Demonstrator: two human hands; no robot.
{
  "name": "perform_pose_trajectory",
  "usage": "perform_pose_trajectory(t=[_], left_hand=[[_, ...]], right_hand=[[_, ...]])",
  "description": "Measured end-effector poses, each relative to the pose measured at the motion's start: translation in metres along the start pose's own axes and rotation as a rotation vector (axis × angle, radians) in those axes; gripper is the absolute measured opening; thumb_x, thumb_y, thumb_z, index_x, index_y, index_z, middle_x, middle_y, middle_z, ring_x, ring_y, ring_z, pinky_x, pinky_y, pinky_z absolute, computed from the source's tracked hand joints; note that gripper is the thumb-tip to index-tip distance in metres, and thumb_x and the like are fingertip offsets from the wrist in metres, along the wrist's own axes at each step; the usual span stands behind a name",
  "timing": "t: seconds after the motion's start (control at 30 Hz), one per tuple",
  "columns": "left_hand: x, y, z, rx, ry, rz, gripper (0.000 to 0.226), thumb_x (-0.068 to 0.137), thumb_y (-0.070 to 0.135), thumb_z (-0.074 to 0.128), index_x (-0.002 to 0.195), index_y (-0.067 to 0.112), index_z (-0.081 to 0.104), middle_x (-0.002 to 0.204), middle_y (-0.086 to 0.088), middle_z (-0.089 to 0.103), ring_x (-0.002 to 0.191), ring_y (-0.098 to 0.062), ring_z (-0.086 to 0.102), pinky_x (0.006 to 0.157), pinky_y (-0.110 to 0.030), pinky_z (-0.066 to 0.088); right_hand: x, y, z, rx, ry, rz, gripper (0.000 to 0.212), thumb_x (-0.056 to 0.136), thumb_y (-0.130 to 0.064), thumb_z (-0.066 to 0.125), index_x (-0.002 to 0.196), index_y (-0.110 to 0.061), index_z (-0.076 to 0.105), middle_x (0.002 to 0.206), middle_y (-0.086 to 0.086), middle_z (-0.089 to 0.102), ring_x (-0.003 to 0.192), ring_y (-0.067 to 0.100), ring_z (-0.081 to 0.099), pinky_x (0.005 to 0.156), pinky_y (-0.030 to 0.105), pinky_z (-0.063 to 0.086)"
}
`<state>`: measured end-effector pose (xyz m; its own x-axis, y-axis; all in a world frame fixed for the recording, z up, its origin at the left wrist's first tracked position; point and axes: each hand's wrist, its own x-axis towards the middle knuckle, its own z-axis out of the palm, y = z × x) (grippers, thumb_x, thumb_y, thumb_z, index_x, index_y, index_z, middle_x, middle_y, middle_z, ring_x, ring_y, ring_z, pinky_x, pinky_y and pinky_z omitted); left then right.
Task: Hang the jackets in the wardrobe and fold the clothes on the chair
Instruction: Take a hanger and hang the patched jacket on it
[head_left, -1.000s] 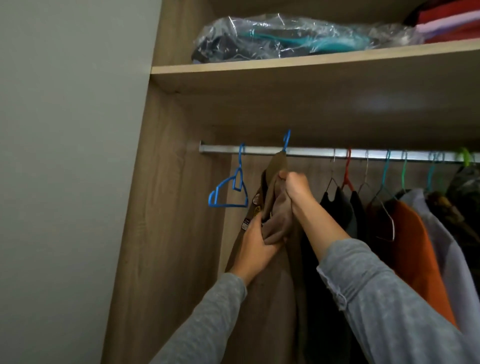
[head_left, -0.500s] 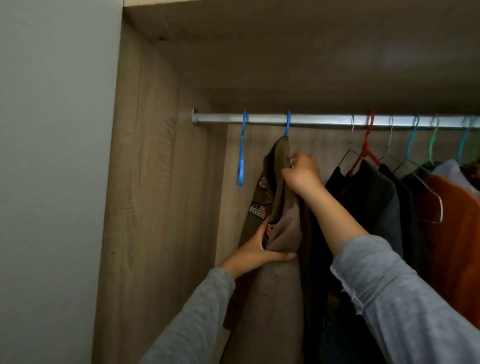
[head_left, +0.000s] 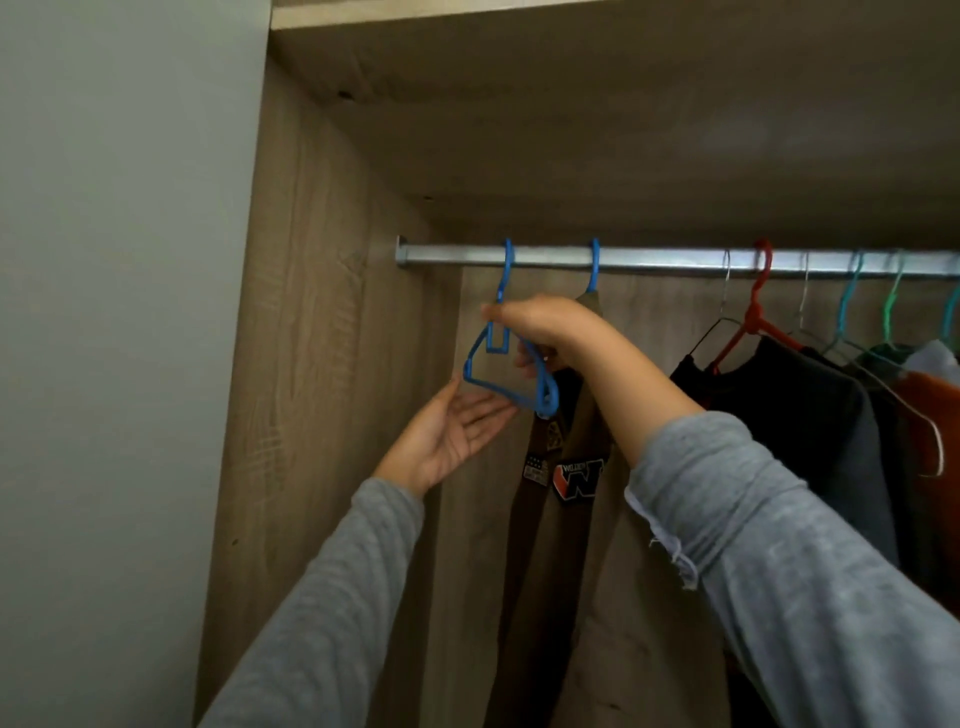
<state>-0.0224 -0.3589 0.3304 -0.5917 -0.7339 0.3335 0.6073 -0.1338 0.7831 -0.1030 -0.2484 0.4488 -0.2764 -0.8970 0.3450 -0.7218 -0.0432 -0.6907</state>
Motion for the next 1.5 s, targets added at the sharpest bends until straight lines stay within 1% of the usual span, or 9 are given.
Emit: perform_pose_trajectory(t=[0.13,0.23,0.3,0.43,0.63,0.9,1.1,1.3,1.5], left_hand=[[0.003,0.015,0.016,0.028,0.061,-0.002,0.036,0.097,0.031,0.048,0.107,-0.003,0.054,0.102,-0.021,0.064,0.088,-0.024,0.067,0.068,-0.026,0.058],[0.004,0.013,0.025,-0.005,0.108,0.063,0.017,0.094,0.016,0.053,0.09,0.001,0.056,0.091,-0.016,0.063,0.081,-0.021,0.066,0.063,-0.024,0.058],[0.003,0.013,0.028,-0.06,0.133,0.122,0.012,0.093,0.01,0.054,0.084,0.002,0.056,0.079,-0.011,0.064,0.07,-0.016,0.067,0.058,-0.021,0.057],[-0.003,0.006,0.025,-0.102,0.152,0.193,0.011,0.094,0.001,0.049,0.085,0.004,0.056,0.06,-0.004,0.07,0.056,-0.01,0.068,0.058,-0.019,0.056],[-0.024,-0.018,0.005,-0.024,0.129,0.122,0.015,0.098,0.009,0.042,0.093,0.008,0.056,0.07,-0.003,0.073,0.063,-0.011,0.071,0.057,-0.019,0.056],[-0.095,-0.052,0.021,0.035,0.252,0.116,0.014,0.1,0.004,0.036,0.101,0.009,0.049,0.077,-0.009,0.067,0.059,-0.013,0.07,0.06,-0.022,0.057],[-0.171,-0.082,0.057,0.223,0.31,0.139,0.017,0.1,0.006,0.037,0.096,0.011,0.053,0.083,-0.009,0.06,0.064,-0.012,0.07,0.065,-0.021,0.057],[-0.278,-0.152,0.095,0.345,0.349,0.107,0.018,0.099,0.004,0.038,0.093,0.013,0.053,0.081,-0.009,0.06,0.062,-0.009,0.069,0.066,-0.019,0.056],[-0.387,-0.204,0.118,0.363,0.47,-0.026,0.011,0.1,0.013,0.04,0.102,0.009,0.051,0.071,-0.003,0.067,0.058,-0.012,0.068,0.062,-0.024,0.056]], right_hand=[[0.004,0.004,0.011,-0.021,0.126,-0.023,0.022,0.095,-0.012,0.044,0.076,-0.003,0.05,0.07,0.01,0.051,0.06,0.021,0.053,0.06,0.031,0.049],[0.001,0.012,0.019,0.049,0.318,-0.11,0.024,0.092,-0.016,0.046,0.105,0.001,0.057,0.101,0.018,0.061,0.093,0.036,0.063,0.082,0.042,0.054],[-0.004,0.019,0.029,0.102,0.388,-0.134,0.027,0.089,-0.018,0.047,0.109,-0.003,0.056,0.109,0.019,0.062,0.095,0.038,0.063,0.081,0.045,0.054],[-0.012,0.04,0.047,0.247,0.483,-0.193,0.007,0.088,-0.016,0.048,0.093,-0.014,0.051,0.097,0.009,0.062,0.09,0.03,0.062,0.078,0.042,0.053],[-0.047,0.095,0.077,0.325,0.61,-0.295,0.006,0.092,-0.012,0.051,0.09,-0.012,0.056,0.075,-0.002,0.057,0.073,0.017,0.057,0.066,0.028,0.043],[-0.141,0.168,0.111,0.382,0.58,-0.369,0.013,0.094,-0.011,0.051,0.089,-0.023,0.051,0.069,-0.009,0.05,0.062,0.0,0.051,0.056,0.008,0.038],[-0.208,0.192,0.099,0.476,0.446,-0.254,0.006,0.095,-0.017,0.051,0.094,-0.021,0.055,0.078,-0.002,0.056,0.072,0.017,0.055,0.067,0.037,0.048],[-0.299,0.214,0.086,0.595,0.411,-0.08,0.014,0.091,-0.019,0.055,0.082,-0.029,0.052,0.071,-0.004,0.058,0.068,0.022,0.058,0.073,0.048,0.053],[-0.408,0.227,0.096,0.52,0.295,0.105,0.029,0.099,-0.029,0.041,0.089,-0.009,0.058,0.093,0.015,0.065,0.093,0.034,0.059,0.081,0.038,0.043]])
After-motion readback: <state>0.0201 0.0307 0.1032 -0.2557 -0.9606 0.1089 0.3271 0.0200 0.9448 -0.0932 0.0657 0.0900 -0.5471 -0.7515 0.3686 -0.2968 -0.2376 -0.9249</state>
